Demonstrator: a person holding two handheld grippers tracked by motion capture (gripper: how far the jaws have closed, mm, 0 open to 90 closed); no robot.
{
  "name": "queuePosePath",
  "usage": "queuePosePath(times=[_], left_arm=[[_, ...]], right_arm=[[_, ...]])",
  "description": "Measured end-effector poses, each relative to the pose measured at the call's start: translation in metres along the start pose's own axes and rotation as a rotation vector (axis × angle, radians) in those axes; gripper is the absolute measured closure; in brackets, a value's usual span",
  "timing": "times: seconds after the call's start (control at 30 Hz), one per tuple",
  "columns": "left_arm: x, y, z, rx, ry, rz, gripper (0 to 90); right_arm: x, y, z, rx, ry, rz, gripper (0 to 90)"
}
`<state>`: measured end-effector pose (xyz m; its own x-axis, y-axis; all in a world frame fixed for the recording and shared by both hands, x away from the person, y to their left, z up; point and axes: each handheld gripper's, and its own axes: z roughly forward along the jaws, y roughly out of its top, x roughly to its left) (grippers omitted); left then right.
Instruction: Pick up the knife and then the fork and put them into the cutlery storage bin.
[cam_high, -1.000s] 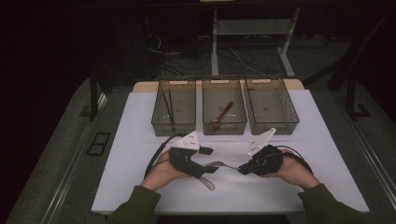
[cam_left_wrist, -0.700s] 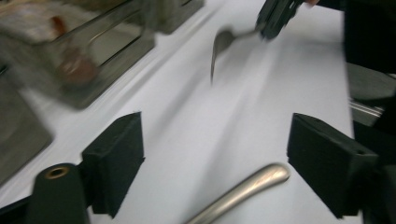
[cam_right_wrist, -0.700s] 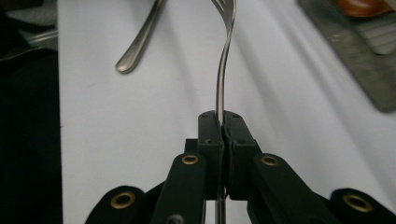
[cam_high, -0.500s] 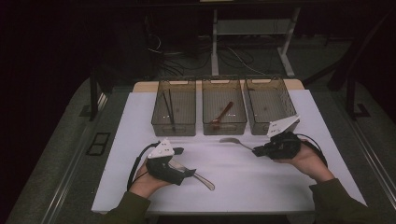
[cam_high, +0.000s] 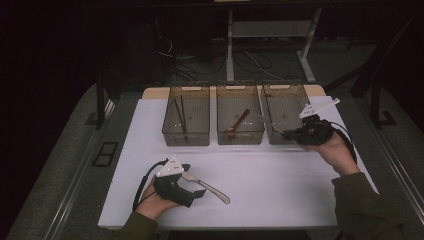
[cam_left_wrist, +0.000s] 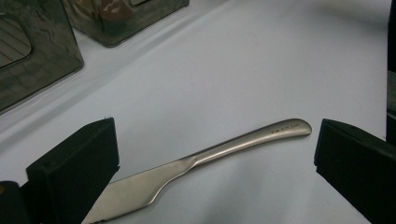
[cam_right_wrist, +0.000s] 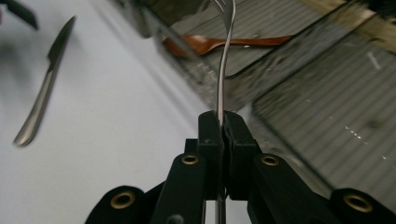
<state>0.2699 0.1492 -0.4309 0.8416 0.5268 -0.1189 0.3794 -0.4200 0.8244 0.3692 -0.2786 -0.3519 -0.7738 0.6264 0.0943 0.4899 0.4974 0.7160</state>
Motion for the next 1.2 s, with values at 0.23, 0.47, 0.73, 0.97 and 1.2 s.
queuePosePath(times=[0.23, 0.47, 0.73, 0.97, 1.2], left_arm=[[-0.001, 0.000, 0.003, 0.016, -0.006, 0.002, 0.0], [-0.002, 0.001, 0.003, 0.027, -0.007, 0.015, 0.0], [-0.003, 0.001, 0.004, 0.028, -0.015, 0.018, 0.0], [-0.004, 0.001, 0.005, 0.028, -0.025, 0.019, 0.0], [-0.004, 0.001, 0.005, 0.030, -0.030, 0.016, 0.0]], right_arm=[[-0.027, 0.012, -0.005, -0.015, -0.094, 0.070, 86.9], [-0.056, 0.019, -0.002, -0.012, -0.188, 0.146, 86.9], [-0.086, 0.018, 0.013, 0.024, -0.268, 0.220, 86.9], [-0.101, 0.009, 0.031, 0.096, -0.300, 0.241, 86.8], [-0.102, 0.007, 0.044, 0.145, -0.298, 0.236, 85.8]])
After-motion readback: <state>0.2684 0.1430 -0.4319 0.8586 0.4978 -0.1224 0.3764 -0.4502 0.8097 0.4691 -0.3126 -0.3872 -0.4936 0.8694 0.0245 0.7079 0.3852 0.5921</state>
